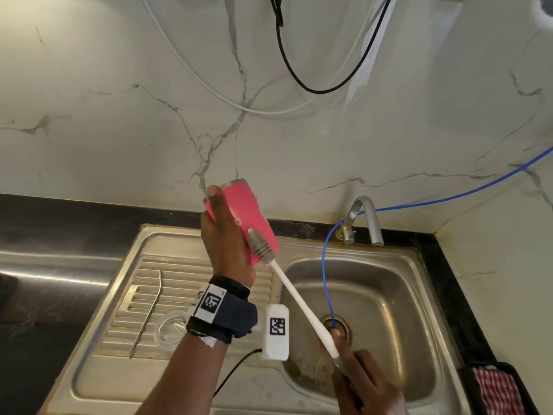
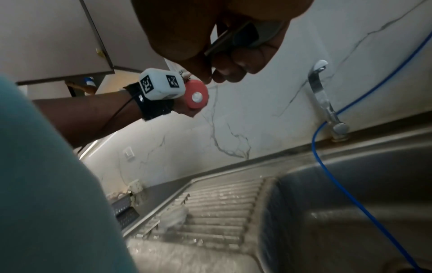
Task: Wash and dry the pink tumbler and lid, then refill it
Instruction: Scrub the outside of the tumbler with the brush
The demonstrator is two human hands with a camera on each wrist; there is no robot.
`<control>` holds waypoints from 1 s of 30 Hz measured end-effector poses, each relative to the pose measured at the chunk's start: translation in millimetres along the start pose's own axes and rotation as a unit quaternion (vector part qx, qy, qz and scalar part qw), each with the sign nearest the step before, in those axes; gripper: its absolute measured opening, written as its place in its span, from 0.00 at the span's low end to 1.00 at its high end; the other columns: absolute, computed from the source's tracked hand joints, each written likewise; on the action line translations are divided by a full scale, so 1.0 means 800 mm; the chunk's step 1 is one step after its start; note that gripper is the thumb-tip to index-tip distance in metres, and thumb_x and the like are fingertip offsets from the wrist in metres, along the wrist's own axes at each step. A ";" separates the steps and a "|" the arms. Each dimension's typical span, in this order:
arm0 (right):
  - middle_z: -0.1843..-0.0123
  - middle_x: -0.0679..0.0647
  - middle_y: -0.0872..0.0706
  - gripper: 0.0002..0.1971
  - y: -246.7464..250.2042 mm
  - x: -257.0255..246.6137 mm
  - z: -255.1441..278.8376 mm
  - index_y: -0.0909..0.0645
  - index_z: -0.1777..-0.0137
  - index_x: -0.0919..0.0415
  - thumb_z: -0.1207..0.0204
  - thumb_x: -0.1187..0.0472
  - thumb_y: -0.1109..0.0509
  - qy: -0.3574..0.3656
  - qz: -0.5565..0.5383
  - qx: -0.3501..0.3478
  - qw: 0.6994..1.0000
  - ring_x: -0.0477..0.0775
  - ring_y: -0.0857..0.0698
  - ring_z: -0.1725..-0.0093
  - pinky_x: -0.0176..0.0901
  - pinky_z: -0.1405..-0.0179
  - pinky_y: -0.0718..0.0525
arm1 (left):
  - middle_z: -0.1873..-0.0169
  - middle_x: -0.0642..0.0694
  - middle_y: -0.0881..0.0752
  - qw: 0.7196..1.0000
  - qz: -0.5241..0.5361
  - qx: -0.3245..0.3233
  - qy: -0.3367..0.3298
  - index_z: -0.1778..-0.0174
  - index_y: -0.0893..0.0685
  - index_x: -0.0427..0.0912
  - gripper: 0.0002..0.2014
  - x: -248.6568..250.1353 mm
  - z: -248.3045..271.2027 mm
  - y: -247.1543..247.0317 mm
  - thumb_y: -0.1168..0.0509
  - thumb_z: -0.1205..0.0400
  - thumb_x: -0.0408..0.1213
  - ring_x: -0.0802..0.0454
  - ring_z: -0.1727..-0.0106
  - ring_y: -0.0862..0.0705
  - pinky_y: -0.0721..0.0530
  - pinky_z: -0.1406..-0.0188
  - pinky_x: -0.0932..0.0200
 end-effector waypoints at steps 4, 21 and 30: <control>0.49 0.40 0.19 0.29 0.002 -0.001 -0.004 0.27 0.19 0.37 0.22 0.53 0.33 -0.018 -0.009 -0.007 1.000 0.46 0.25 0.74 0.24 0.76 0.26 | 0.42 0.40 0.08 1.000 -0.010 0.003 0.012 0.26 0.20 0.51 0.46 -0.005 0.003 0.002 0.41 0.25 0.85 0.38 0.47 0.05 0.05 0.47 0.35; 0.48 0.39 0.17 0.31 -0.002 -0.004 -0.021 0.29 0.16 0.40 0.20 0.51 0.33 -0.046 -0.037 -0.009 0.998 0.43 0.22 0.73 0.20 0.73 0.23 | 0.38 0.37 0.08 0.997 -0.014 -0.052 0.048 0.29 0.19 0.48 0.42 -0.020 -0.003 -0.009 0.31 0.30 0.76 0.35 0.41 0.06 0.06 0.45 0.32; 0.45 0.40 0.18 0.30 -0.013 -0.016 -0.024 0.26 0.17 0.37 0.19 0.56 0.33 -0.004 -0.039 -0.015 0.999 0.44 0.22 0.69 0.20 0.69 0.25 | 0.38 0.34 0.08 0.997 0.002 -0.069 0.039 0.29 0.16 0.48 0.37 -0.027 0.005 -0.015 0.33 0.22 0.75 0.33 0.42 0.06 0.06 0.44 0.31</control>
Point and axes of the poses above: each hand's wrist, its own z-axis away from the middle knuckle, its own y-axis out of the back of the hand, x = y × z, the point moved 9 cm from there along -z, towards the middle knuckle
